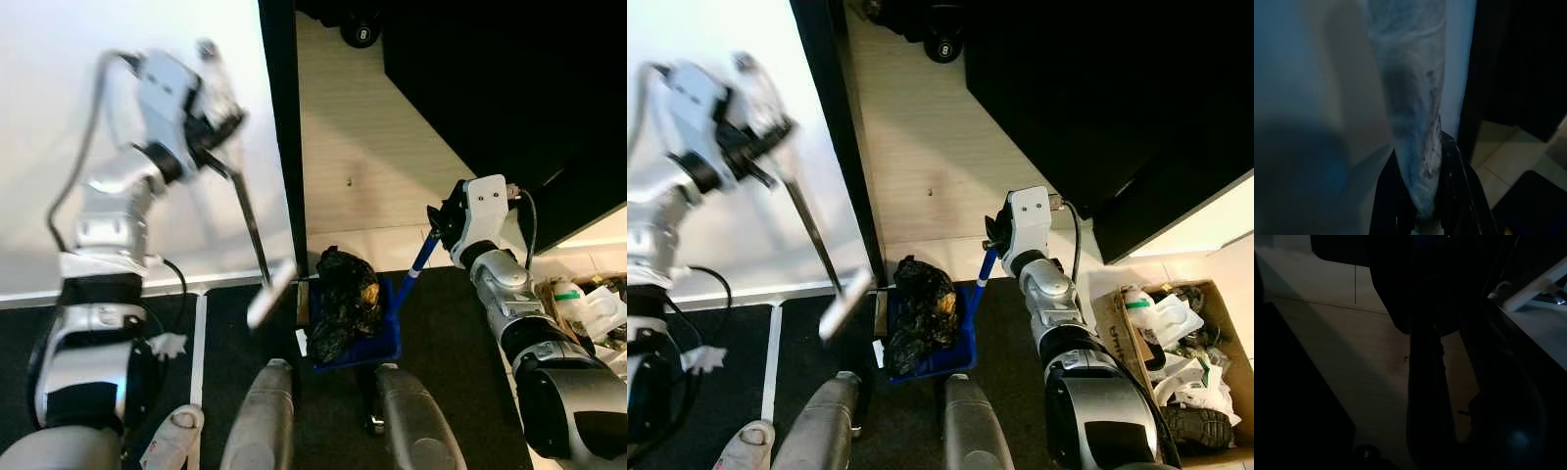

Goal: Sweep floor

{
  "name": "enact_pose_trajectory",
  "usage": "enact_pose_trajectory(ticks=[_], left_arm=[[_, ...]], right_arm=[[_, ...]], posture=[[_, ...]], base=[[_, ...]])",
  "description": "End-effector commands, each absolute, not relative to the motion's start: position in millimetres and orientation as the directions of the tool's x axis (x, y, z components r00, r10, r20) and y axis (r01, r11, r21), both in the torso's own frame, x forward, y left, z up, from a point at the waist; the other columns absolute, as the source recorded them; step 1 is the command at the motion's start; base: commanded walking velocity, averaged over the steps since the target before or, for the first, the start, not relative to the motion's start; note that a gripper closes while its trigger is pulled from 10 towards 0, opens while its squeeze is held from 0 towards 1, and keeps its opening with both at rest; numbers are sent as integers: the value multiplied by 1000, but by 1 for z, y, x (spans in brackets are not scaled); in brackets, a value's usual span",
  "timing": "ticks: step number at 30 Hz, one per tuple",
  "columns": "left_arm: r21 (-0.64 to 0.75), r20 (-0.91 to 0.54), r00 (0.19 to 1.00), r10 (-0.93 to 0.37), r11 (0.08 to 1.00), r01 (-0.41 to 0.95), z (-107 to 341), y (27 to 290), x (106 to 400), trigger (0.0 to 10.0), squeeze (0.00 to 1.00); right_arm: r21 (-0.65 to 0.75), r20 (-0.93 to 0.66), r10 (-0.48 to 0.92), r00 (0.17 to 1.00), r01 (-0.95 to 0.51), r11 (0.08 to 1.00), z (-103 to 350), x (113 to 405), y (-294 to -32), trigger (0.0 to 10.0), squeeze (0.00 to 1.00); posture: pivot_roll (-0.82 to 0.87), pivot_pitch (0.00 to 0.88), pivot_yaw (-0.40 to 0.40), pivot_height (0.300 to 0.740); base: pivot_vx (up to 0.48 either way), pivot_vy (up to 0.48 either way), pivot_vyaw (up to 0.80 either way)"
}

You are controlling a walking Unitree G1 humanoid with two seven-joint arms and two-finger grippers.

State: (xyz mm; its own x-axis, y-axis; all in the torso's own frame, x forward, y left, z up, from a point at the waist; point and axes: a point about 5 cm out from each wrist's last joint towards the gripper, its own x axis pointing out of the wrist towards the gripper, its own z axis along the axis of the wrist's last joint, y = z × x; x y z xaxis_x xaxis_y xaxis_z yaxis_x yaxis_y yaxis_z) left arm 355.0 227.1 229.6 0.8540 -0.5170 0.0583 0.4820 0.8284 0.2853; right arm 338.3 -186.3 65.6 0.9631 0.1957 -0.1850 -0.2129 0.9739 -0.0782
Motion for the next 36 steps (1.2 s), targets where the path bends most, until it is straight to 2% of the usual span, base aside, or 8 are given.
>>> enact_pose_trajectory(ticks=[1,7,11,19,21,23,33,36], left_arm=[[385,69,903,-425,846,369,243,247,354,10000,0],[534,-74,956,-285,798,279,225,276,352,10000,0],[615,-270,943,-195,718,325,168,293,336,10000,0],[608,-250,967,-45,770,193,140,303,330,10000,0],[524,-179,981,68,851,36,123,303,330,10000,0],[466,-156,980,120,884,-33,113,299,331,10000,0],[425,-119,992,42,905,12,109,272,342,10000,0],[409,-118,992,-43,908,89,107,250,349,10000,0]], right_arm=[[-55,-307,173,936,-198,979,39,323,-190,10000,0],[-56,-305,171,937,-197,979,39,322,-191,10000,0],[-54,-301,171,938,-196,979,39,322,-191,10000,0],[-48,-289,177,941,-198,979,40,322,-189,10000,0],[-50,-258,191,947,-210,976,44,324,-187,10000,0],[-56,-232,200,952,-218,974,48,325,-187,10000,0],[-69,-163,219,962,-233,970,57,326,-190,10000,0],[-87,-117,222,968,-232,969,62,326,-190,10000,0]], posture=[[63,179,-1,740],[59,175,1,740],[58,172,3,740],[50,178,-2,740],[37,201,-19,740],[30,211,-26,740],[1,268,-51,740],[-19,315,-51,740]], base=[[0,0,0],[0,0,0],[0,0,0],[0,0,0],[0,0,0],[0,0,0],[0,0,0],[0,0,0]])
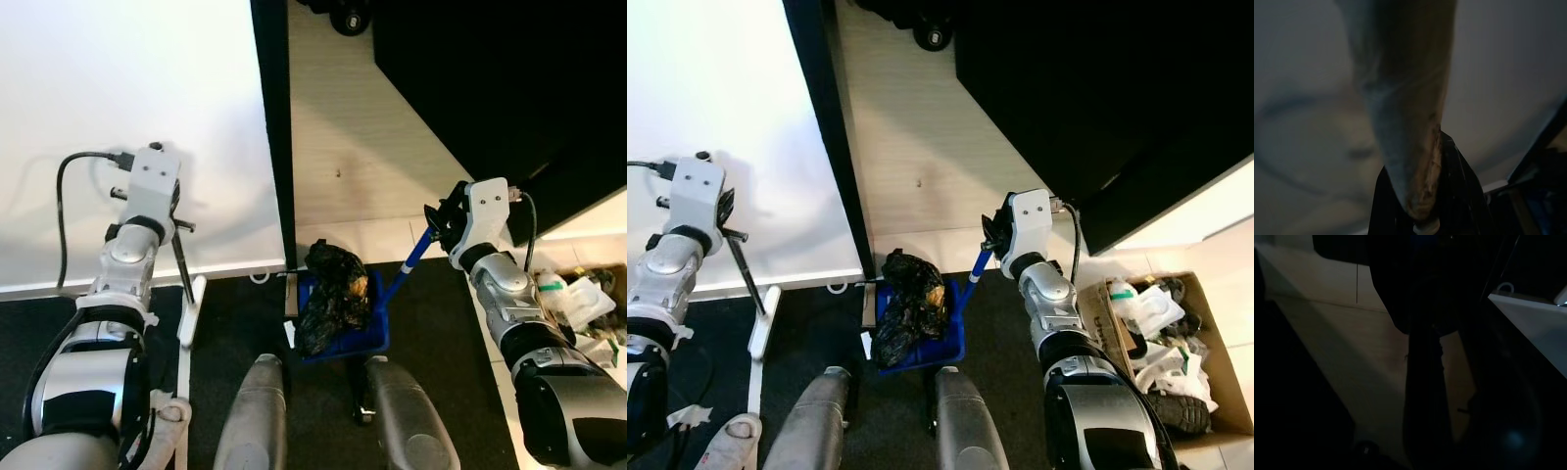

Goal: Sweep floor

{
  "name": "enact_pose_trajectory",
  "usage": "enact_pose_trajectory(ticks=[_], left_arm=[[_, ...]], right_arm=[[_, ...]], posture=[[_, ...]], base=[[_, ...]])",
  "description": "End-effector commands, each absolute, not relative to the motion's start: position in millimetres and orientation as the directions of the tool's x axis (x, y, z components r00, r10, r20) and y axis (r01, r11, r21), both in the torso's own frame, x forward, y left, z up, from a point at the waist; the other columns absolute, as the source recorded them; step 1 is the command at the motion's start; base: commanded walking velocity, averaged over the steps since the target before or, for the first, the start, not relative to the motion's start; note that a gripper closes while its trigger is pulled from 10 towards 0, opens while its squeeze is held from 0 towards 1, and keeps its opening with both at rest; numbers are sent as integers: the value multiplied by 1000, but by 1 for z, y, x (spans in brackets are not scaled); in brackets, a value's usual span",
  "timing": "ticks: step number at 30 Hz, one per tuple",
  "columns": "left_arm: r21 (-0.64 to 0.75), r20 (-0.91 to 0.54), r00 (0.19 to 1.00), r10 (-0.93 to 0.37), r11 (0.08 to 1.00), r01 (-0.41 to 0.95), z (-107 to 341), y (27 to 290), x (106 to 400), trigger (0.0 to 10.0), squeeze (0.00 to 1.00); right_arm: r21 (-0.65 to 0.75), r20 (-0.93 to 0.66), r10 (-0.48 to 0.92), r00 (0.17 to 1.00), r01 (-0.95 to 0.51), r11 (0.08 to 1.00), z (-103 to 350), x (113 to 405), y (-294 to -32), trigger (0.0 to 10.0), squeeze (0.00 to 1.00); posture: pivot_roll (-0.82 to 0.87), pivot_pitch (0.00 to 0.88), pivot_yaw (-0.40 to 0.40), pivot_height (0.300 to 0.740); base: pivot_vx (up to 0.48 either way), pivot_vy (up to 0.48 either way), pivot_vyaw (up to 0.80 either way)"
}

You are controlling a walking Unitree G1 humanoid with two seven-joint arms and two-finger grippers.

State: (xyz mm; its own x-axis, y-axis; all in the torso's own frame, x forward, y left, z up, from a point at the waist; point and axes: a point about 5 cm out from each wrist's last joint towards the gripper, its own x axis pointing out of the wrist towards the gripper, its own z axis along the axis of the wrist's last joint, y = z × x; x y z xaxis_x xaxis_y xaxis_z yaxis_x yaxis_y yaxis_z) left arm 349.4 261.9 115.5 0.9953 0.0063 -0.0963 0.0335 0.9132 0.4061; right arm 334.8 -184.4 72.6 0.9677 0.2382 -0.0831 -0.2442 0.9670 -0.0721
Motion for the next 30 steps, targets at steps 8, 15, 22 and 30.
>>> enact_pose_trajectory(ticks=[8,15,22,30], left_arm=[[331,-165,982,-92,933,143,99,230,354,10000,0],[133,-213,898,-384,899,416,90,157,361,10000,0],[83,-179,804,-568,805,587,95,90,360,10000,0],[-27,-128,673,-728,681,732,100,43,350,10000,0]], right_arm=[[-77,-81,209,975,-215,974,66,326,-191,10000,0],[-75,-85,191,978,-197,977,65,324,-195,10000,0],[-82,-77,168,983,-175,981,64,321,-198,10000,0],[-83,-80,152,985,-159,984,61,317,-204,10000,0]], posture=[[-28,356,-38,740],[-12,351,-26,740],[-17,350,8,740],[-18,343,24,740]], base=[[0,0,0],[0,0,0],[0,0,0],[0,0,0]])
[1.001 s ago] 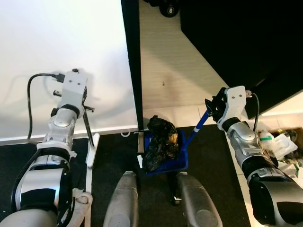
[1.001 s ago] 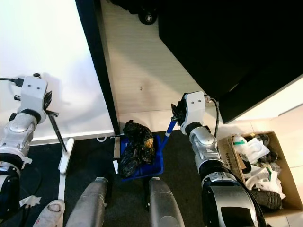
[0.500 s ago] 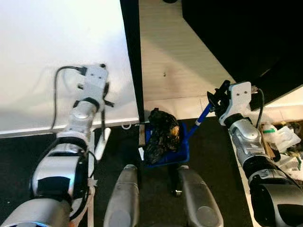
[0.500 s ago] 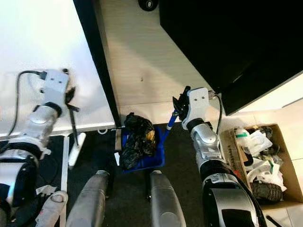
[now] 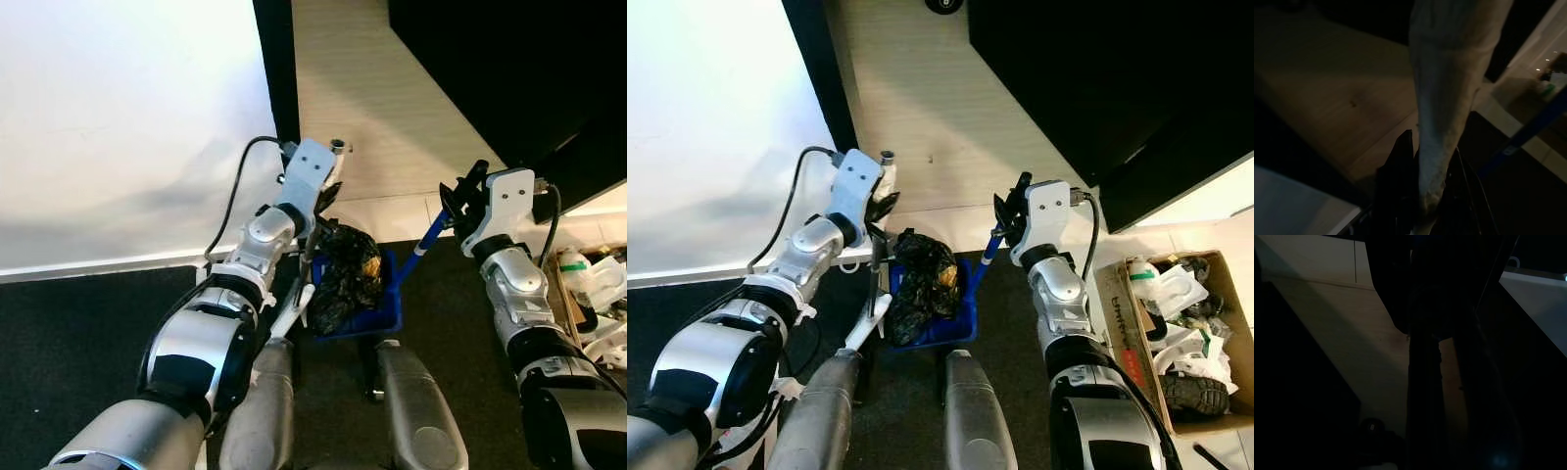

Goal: Sweep floor

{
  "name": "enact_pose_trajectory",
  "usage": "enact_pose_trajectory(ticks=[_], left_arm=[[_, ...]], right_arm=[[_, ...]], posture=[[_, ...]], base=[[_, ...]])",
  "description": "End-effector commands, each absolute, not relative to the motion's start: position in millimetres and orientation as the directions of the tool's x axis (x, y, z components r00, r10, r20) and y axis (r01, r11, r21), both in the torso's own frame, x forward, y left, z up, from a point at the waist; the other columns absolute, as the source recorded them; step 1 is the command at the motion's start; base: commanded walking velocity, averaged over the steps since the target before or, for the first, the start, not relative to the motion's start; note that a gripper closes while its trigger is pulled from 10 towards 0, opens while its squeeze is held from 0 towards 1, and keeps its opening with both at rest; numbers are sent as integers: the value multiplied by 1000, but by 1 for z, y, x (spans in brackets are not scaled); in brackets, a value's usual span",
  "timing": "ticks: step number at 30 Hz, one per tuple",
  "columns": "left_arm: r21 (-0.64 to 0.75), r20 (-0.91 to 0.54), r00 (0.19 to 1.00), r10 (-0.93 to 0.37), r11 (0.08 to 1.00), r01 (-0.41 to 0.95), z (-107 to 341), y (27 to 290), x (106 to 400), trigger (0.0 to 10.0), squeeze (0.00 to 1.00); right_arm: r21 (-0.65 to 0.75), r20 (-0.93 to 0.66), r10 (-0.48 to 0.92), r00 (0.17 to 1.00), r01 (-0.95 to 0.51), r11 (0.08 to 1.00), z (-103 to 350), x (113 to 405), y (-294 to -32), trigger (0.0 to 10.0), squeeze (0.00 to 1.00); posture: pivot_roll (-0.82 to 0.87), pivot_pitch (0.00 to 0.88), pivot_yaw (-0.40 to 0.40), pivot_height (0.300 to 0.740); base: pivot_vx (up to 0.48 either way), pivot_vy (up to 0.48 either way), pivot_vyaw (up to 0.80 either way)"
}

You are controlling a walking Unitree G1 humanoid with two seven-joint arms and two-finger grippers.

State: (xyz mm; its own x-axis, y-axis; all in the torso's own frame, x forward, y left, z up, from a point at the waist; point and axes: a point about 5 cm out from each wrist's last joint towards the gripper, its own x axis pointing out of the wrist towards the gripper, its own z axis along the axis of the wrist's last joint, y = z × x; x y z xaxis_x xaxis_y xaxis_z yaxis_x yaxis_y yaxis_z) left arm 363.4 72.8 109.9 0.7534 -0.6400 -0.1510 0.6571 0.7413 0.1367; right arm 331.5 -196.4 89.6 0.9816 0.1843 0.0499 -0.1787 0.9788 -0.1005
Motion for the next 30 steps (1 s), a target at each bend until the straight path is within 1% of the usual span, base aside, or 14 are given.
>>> enact_pose_trajectory(ticks=[1,4,5,9,11,16,20,23,24,25,27,28,29,30], left_arm=[[-48,-112,662,-741,669,742,102,39,349,10000,0],[-83,-56,650,-758,652,753,111,31,351,10000,0],[-87,-28,663,-748,662,744,116,30,353,10000,0],[-117,94,780,-618,771,626,143,37,369,10000,0],[-116,129,801,-584,794,597,152,40,373,10000,0],[-110,186,817,-546,815,569,166,49,380,10000,0],[-113,220,815,-537,815,568,175,62,385,10000,0],[-95,146,760,-633,756,648,168,67,383,10000,0],[-73,93,702,-706,698,712,160,67,378,10000,0],[-73,93,702,-706,698,712,160,67,378,10000,0],[-40,45,631,-774,630,775,153,69,371,10000,0],[-40,45,631,-774,630,775,153,69,371,10000,0],[-28,3,567,-824,567,823,146,74,364,10000,0],[-26,-25,523,-852,524,852,142,78,358,10000,0]], right_arm=[[-83,-81,151,985,-158,984,61,316,-204,10000,0],[-87,-82,144,986,-151,985,61,316,-207,10000,0],[-89,-81,142,987,-149,985,62,317,-207,10000,0],[-96,-74,143,987,-150,984,66,320,-208,10000,0],[-97,-71,145,987,-151,984,67,321,-208,10000,0],[-94,-66,150,986,-156,983,70,324,-205,10000,0],[-86,-62,160,985,-165,983,72,327,-203,10000,0],[-74,-71,177,982,-182,981,71,328,-201,10000,0],[-66,-80,184,980,-189,980,70,328,-199,10000,0],[-66,-80,184,980,-189,980,70,328,-199,10000,0],[-58,-91,191,977,-196,979,68,328,-198,10000,0],[-58,-91,191,977,-196,979,68,328,-198,10000,0],[-48,-103,195,975,-201,978,66,327,-197,10000,0],[-41,-111,198,974,-203,978,64,327,-197,10000,0]], posture=[[-17,340,23,740],[-15,336,21,740],[-13,332,19,740],[-10,319,14,740],[-11,313,12,740],[-12,299,10,740],[-10,284,8,740],[-7,269,8,740],[-4,261,6,740],[-4,261,6,740],[1,255,8,740],[1,255,8,740],[1,254,8,740],[1,254,8,740]], base=[[0,0,0],[0,0,0],[0,0,0],[0,0,0],[0,0,0],[0,0,0],[0,0,0],[0,0,0],[0,0,0],[0,0,0],[0,0,0],[0,0,0],[0,0,0],[0,0,0]])
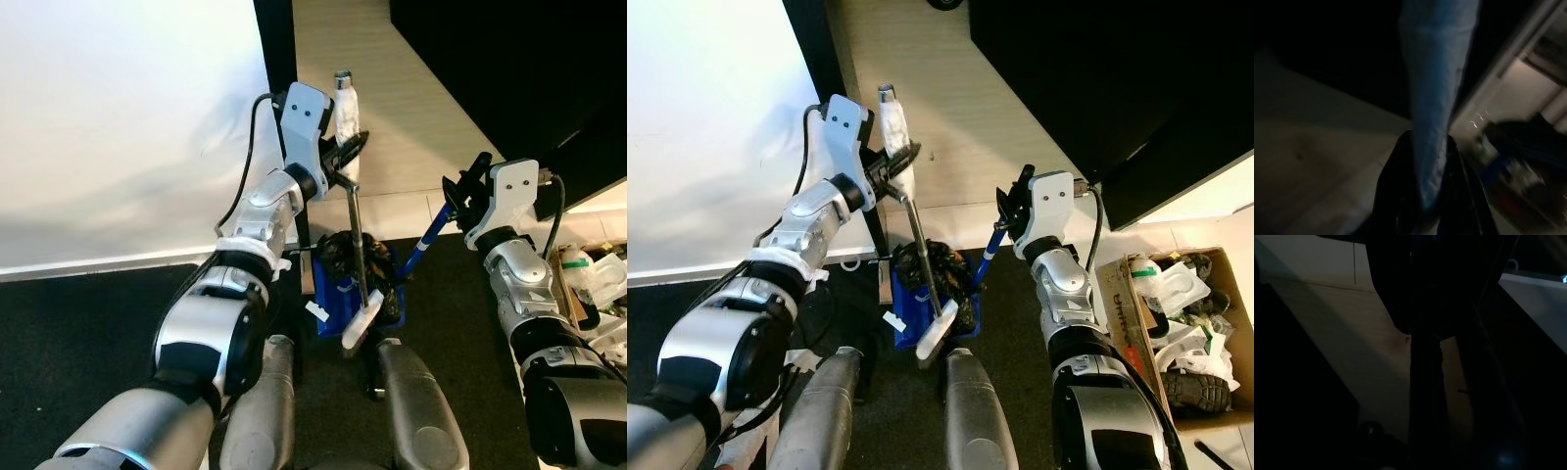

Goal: Sweep floor

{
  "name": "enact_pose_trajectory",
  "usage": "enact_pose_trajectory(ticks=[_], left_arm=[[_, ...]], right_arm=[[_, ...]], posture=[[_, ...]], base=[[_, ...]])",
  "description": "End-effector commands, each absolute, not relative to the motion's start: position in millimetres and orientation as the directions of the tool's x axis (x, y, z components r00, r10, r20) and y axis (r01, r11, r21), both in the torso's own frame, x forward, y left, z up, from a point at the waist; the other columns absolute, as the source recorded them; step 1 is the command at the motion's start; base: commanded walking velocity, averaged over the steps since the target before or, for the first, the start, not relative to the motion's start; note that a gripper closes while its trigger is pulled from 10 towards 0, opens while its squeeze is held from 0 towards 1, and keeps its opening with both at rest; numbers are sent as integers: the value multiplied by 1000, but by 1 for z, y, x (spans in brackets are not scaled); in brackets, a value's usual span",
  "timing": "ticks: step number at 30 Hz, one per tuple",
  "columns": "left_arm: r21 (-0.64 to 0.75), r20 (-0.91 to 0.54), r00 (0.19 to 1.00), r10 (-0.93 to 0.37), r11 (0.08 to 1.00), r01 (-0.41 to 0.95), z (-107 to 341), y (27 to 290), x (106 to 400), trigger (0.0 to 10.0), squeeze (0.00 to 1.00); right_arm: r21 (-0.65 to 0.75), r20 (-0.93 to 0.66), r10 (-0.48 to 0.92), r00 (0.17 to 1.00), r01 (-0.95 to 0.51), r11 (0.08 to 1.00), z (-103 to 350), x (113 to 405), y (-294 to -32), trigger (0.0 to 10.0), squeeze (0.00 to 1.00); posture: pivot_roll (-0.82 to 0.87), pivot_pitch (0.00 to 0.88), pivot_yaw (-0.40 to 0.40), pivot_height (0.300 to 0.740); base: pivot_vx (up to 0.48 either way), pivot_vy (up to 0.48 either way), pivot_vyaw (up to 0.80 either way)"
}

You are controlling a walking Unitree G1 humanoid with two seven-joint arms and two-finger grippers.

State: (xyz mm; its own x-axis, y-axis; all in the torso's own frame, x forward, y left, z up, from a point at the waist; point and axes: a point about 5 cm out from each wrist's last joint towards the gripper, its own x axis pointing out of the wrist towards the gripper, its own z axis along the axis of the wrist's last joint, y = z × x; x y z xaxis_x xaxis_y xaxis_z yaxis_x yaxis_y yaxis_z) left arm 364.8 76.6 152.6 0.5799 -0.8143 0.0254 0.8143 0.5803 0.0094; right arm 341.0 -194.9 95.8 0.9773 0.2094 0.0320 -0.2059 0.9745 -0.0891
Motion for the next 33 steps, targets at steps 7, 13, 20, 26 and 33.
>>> enact_pose_trajectory(ticks=[7,13,20,26,33], left_arm=[[-100,-113,390,-914,401,911,141,134,314,10000,0],[-120,-94,464,-881,473,873,159,171,301,10000,0],[-74,-94,544,-834,551,831,176,195,305,10000,0],[-61,-96,627,-773,634,771,195,220,310,10000,0],[177,21,819,-574,808,562,217,239,333,10000,0]], right_arm=[[-25,-161,179,971,-185,982,51,319,-200,10000,0],[-19,-189,188,964,-195,981,45,317,-199,10000,0],[-13,-197,204,959,-211,977,45,318,-195,10000,0],[-6,-187,214,959,-219,976,49,322,-191,10000,0],[-4,-179,210,961,-214,977,52,324,-193,10000,0]], posture=[[22,217,9,740],[50,176,-13,740],[56,164,-17,740],[56,144,-12,740],[56,139,-13,740]], base=[[0,0,0],[0,0,0],[0,0,0],[0,0,0],[0,0,0]])
